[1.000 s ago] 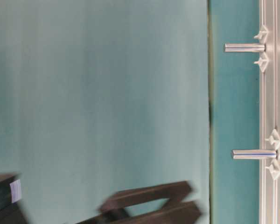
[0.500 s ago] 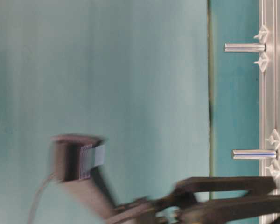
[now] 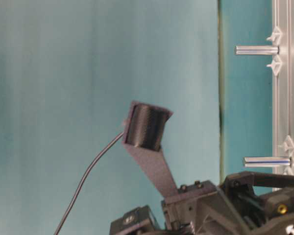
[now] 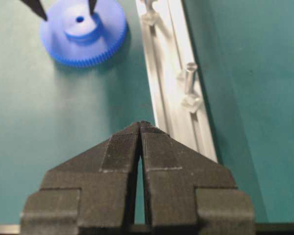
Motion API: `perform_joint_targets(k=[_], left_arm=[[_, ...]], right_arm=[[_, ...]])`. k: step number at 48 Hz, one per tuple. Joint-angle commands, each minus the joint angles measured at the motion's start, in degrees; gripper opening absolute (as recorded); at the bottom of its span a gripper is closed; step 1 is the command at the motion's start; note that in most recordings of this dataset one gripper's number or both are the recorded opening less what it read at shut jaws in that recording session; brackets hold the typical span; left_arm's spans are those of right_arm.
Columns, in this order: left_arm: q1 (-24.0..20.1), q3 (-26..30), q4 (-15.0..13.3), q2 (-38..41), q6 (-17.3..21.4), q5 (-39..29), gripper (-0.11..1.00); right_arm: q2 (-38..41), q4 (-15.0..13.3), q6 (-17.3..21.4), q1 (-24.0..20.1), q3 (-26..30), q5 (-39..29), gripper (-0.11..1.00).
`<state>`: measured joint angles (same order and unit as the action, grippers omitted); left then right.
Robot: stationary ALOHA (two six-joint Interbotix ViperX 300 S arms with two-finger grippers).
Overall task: Find the location of the shaft and insert the large gear.
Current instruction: 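Move the left gripper over the blue gear and grasp its hub, then lift the blue gear with the left gripper and carry it toward the right shaft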
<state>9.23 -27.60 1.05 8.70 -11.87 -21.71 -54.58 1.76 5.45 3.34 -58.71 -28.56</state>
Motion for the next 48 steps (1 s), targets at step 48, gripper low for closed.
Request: perform_joint_targets(k=[48], left_arm=[[-1.8, 0.5, 0.2, 1.6, 0.0, -2.5, 0.92]], right_arm=[[0.0, 0.1, 0.5, -0.6, 0.5, 0.7, 0.07]])
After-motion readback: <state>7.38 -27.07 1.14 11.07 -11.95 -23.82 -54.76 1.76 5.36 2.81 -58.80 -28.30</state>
